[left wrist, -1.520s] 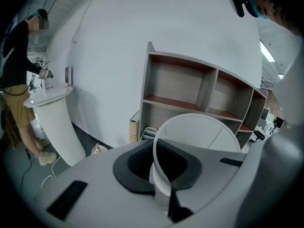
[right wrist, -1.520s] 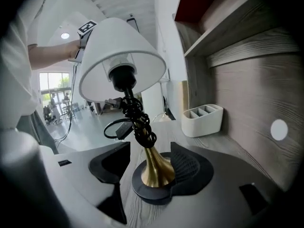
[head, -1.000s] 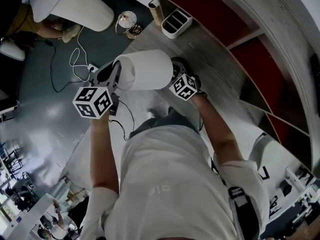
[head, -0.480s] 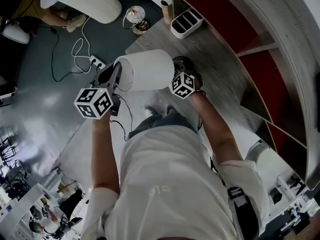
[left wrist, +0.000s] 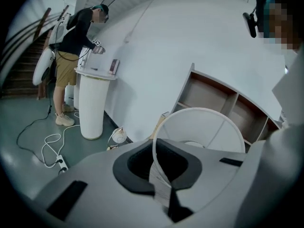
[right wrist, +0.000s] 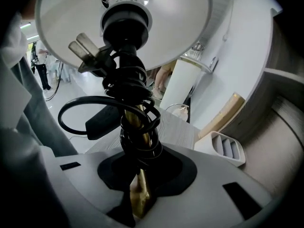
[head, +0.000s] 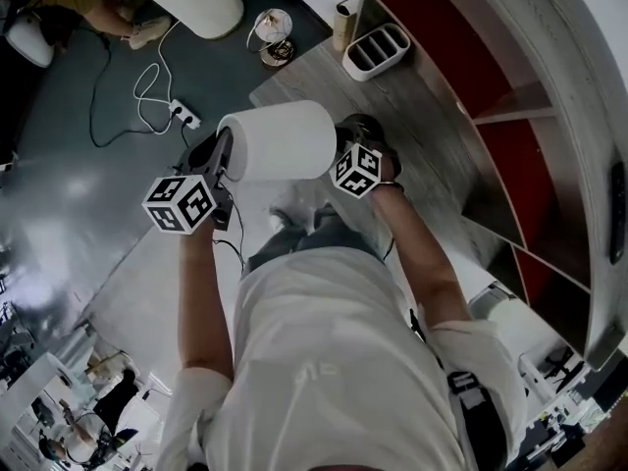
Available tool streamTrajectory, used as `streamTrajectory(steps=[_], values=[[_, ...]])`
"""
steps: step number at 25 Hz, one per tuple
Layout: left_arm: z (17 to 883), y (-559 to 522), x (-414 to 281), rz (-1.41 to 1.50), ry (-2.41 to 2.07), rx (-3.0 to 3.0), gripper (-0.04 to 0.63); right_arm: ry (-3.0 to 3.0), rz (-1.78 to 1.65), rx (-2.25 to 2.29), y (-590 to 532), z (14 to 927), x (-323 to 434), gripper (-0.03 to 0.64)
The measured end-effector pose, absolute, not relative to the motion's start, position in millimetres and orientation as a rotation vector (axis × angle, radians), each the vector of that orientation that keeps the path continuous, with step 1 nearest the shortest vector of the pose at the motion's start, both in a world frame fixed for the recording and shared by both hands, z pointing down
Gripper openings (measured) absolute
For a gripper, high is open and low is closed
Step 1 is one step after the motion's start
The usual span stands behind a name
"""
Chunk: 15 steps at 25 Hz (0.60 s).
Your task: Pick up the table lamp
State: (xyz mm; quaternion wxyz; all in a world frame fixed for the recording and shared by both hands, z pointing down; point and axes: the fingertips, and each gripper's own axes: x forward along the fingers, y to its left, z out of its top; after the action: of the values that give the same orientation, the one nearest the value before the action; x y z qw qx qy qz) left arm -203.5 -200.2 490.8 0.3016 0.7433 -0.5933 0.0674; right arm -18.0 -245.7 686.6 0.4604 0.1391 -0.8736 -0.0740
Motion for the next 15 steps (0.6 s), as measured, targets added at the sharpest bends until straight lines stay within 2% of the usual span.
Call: streamTrajectory(steps=[15], values=[[469, -128, -279, -0.157, -1.595, 1.94, 0.032, -1.929, -0.446, 0.264, -214, 604, -55, 0.107]])
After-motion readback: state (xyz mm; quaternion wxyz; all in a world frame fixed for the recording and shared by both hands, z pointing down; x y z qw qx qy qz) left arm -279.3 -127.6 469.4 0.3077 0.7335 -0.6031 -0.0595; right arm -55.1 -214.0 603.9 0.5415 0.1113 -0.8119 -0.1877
